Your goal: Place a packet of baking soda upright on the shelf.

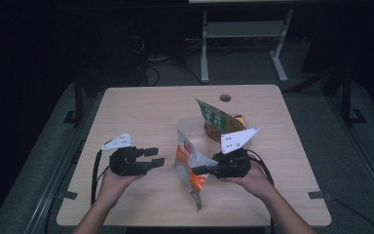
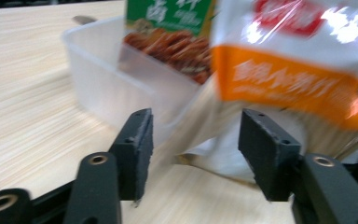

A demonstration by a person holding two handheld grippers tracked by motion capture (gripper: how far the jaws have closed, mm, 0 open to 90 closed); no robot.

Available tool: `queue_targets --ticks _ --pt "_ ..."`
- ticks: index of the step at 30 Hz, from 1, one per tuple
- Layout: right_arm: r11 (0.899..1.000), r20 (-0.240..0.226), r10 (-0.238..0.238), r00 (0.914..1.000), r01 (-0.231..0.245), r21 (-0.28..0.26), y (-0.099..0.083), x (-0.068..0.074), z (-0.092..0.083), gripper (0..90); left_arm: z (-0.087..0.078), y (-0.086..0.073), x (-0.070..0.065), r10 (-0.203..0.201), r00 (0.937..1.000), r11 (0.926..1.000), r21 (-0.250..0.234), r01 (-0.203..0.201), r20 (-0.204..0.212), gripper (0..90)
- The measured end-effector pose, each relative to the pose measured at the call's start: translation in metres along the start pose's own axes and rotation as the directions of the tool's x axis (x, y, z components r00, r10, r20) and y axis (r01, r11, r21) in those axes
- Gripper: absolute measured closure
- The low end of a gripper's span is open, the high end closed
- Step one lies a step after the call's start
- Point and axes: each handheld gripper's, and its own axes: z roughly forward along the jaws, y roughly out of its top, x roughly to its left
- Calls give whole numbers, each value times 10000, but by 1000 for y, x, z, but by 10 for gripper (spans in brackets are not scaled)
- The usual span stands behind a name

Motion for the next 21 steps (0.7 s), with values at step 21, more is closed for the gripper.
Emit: queue_targets --ticks 21 --pt "9991 1305 -250 9911 291 -297 22 -3 -46 900 -6 -38 3 -73 9988 9896 1430 143 -489 246"
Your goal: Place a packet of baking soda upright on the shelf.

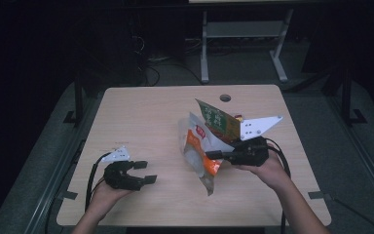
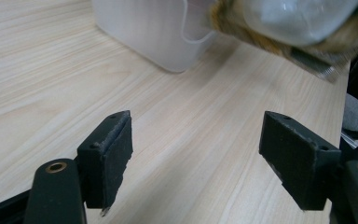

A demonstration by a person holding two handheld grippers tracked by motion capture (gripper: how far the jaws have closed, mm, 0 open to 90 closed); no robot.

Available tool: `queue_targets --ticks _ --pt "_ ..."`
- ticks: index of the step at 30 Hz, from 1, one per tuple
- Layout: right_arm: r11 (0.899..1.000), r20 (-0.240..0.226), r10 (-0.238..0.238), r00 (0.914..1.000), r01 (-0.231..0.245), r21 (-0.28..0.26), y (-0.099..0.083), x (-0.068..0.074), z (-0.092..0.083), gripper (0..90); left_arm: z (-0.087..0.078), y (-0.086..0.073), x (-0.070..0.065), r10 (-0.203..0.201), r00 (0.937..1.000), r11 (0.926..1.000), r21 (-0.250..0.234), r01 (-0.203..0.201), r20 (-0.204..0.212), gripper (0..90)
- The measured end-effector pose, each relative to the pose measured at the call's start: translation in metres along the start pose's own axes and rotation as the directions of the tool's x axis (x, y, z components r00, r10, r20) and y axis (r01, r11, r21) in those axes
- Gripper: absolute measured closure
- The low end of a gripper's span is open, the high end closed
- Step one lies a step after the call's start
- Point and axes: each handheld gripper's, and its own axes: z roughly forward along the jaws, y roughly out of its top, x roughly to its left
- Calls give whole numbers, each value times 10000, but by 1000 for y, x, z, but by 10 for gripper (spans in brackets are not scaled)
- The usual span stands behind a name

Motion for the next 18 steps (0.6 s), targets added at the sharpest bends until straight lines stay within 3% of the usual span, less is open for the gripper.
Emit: queue_targets --ticks 13,18 --pt "9999 608 17 9981 -10 -116 16 -11 -7 900 6 -2 0 298 9993 9992 278 -292 -209 194" --pt "10000 1126 7 9936 -11 34 23 -18 -7 900 9 -2 -2 597 9974 9972 471 -578 -410 161"
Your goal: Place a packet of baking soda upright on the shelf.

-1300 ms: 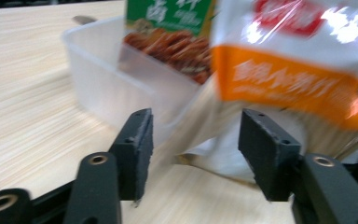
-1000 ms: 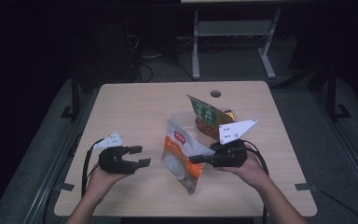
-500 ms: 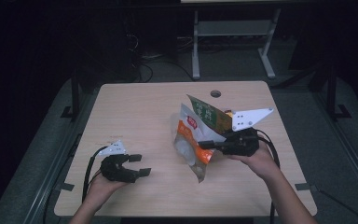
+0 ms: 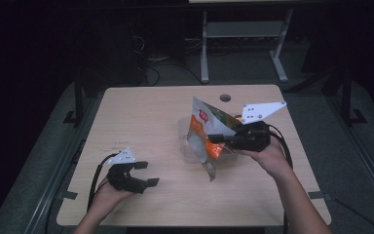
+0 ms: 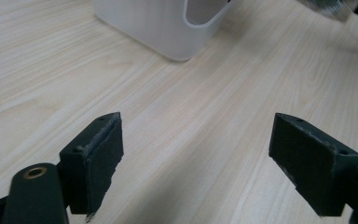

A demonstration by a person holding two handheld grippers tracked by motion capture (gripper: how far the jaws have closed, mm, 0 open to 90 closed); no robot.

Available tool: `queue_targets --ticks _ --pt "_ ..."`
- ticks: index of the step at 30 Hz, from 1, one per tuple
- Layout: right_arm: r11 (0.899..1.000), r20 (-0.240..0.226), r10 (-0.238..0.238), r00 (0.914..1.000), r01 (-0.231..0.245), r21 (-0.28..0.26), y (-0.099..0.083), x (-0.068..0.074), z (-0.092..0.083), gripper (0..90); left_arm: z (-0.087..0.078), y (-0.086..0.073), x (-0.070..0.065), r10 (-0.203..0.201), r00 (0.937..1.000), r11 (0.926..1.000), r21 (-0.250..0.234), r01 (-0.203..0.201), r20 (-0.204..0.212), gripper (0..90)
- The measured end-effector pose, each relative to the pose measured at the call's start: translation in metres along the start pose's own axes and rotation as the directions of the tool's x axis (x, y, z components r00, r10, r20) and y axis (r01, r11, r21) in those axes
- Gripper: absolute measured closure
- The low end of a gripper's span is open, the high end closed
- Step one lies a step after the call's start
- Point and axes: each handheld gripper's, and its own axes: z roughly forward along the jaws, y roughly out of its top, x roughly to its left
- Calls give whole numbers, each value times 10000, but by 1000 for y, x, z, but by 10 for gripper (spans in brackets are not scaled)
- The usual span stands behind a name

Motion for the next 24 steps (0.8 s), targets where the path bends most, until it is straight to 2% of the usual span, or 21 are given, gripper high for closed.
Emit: queue_targets --ticks 7,12,19,24 --pt "10000 642 -20 9979 16 55 8 -11 10 900 1 -1 -1 61 9999 10000 3 -61 -92 158" --pt "9991 1061 -192 9942 150 405 13 -16 21 900 2 -1 -2 102 9999 9999 49 -102 -95 158" --pt "9969 1930 -356 9806 214 753 17 -17 26 900 2 -1 -3 118 9999 9999 50 -117 -74 158" --pt "9978 2434 -223 9697 63 663 18 -17 24 900 3 0 -3 194 9998 9997 119 -194 -64 158"
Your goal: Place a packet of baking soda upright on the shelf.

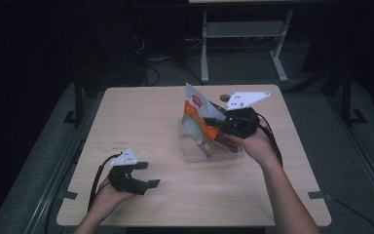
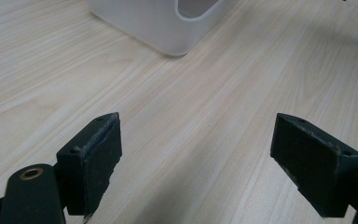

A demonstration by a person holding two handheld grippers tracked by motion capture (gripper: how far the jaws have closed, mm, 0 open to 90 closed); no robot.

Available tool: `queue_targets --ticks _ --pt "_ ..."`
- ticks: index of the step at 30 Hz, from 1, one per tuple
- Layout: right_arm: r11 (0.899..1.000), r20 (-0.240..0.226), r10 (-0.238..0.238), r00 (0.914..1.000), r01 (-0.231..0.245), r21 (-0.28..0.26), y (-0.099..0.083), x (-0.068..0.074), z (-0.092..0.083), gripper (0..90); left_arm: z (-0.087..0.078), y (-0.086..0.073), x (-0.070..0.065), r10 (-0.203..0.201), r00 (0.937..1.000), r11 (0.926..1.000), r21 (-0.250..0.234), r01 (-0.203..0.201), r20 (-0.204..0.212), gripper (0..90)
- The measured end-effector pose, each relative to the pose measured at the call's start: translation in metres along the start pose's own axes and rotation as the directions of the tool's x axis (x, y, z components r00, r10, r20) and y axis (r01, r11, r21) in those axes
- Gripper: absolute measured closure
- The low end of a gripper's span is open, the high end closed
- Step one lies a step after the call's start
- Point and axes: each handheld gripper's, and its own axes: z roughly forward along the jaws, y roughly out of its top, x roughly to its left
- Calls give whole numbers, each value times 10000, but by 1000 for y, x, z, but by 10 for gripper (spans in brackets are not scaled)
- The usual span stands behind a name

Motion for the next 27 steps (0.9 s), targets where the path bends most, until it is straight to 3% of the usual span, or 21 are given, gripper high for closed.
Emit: queue_targets --ticks 7,14,18,22,27 --pt "9997 903 160 9958 -174 143 2 -2 3 900 0 0 0 -14 10000 10000 18 14 7 158" --pt "9994 1364 290 9902 -311 129 1 -7 2 900 1 1 0 -26 10000 10000 25 26 26 158" --pt "9982 1508 571 9869 -533 -291 -1 -9 1 900 1 1 0 -33 10000 10000 35 32 24 158" --pt "9916 1840 1107 9767 -961 -867 -2 -9 0 900 1 1 0 -43 10000 10000 28 43 35 158" --pt "9877 1973 1335 9712 -1141 -1066 -1 -8 2 900 1 1 0 -18 10000 10000 46 17 33 158"
